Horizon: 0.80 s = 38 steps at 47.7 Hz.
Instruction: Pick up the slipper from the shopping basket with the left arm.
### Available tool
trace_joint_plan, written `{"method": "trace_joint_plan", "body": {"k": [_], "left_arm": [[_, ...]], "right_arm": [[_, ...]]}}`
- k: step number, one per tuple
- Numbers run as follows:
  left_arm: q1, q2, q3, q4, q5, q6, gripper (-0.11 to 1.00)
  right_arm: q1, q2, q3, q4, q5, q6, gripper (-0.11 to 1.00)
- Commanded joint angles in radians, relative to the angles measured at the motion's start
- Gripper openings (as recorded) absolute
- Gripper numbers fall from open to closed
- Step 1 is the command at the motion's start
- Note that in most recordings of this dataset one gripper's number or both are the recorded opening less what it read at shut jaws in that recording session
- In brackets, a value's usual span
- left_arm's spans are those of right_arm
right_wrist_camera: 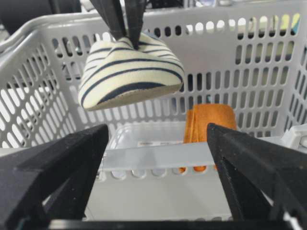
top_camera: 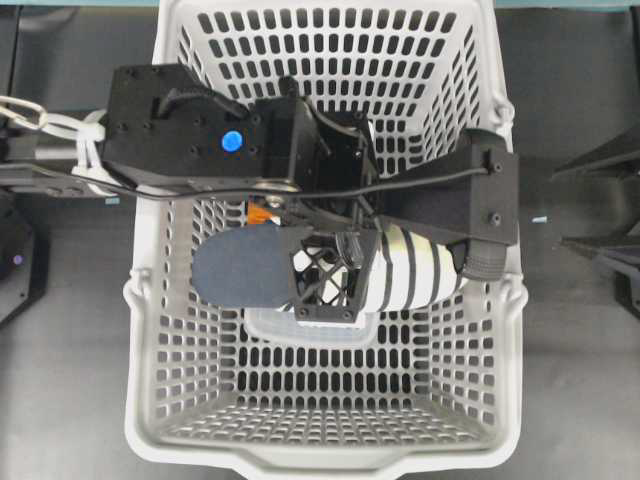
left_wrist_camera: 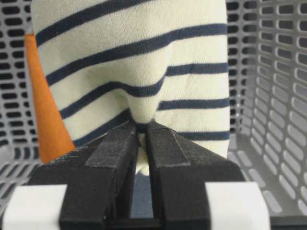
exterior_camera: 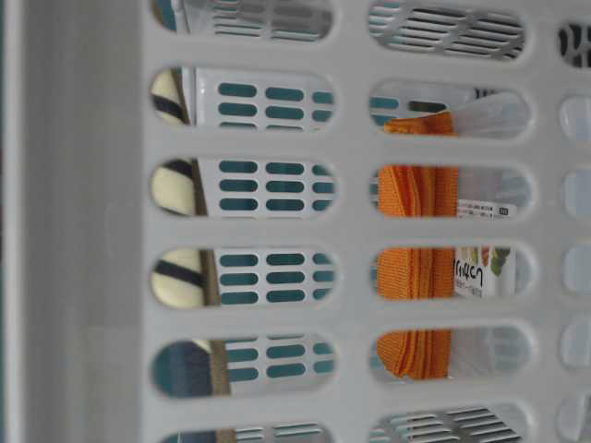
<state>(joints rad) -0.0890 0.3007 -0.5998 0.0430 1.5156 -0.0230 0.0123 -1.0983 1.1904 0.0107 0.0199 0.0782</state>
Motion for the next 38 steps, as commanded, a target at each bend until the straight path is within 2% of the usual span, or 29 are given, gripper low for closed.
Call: {"method": "trace_joint_plan", "body": {"k": [1, 38], "left_arm": [[-0.003, -0.018, -0.025, 0.003, 0.000, 0.003, 0.05], [-0.005, -0.017, 0.006, 0.003, -0.006, 0.074, 0.05]], "right_arm": [[-0.003, 0.003, -0.009, 0.003, -0.011, 0.002, 0.79], [-0.003, 0.000, -0.008, 0.003, -0.006, 0.002, 0.79]]}}
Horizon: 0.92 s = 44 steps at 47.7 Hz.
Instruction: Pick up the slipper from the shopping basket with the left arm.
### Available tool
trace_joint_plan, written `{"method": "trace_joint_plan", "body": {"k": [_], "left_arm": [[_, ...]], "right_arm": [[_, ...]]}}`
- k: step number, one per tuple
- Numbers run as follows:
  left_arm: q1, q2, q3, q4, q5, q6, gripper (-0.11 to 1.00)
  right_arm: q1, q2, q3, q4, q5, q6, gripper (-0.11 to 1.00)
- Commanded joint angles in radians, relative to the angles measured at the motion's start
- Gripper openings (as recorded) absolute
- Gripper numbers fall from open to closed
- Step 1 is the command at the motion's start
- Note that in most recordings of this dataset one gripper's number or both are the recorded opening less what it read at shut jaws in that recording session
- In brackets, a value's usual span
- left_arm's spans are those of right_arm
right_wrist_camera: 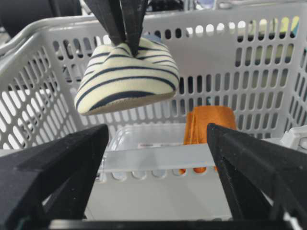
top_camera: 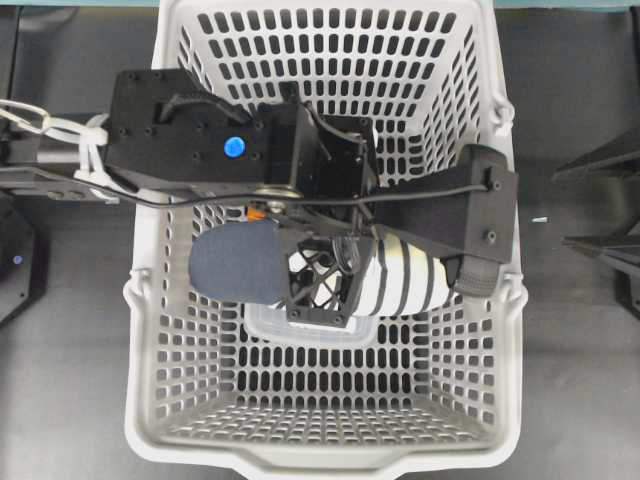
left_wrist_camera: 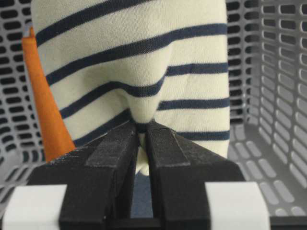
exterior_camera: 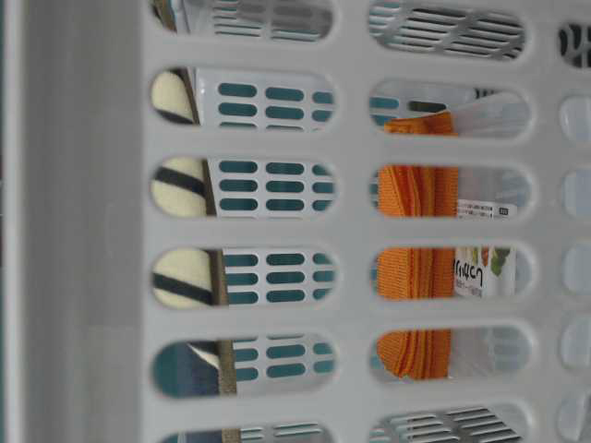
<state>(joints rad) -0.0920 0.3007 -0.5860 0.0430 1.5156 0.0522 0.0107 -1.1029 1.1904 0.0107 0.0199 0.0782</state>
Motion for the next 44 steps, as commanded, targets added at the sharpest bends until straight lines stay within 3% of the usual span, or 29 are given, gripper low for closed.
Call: {"method": "trace_joint_plan", "body": {"k": [1, 44], "left_arm": [[-0.002, -0.018, -0.008, 0.003, -0.006, 0.000, 0.05], [-0.015, -0.011, 0.015, 0.003, -0.021, 0.003, 0.05]], "right_arm": [[-0.002, 0.005, -0.008, 0.003, -0.006, 0.002, 0.79], [-0.002, -0.002, -0.006, 0.003, -0.003, 0.003, 0.79]]}}
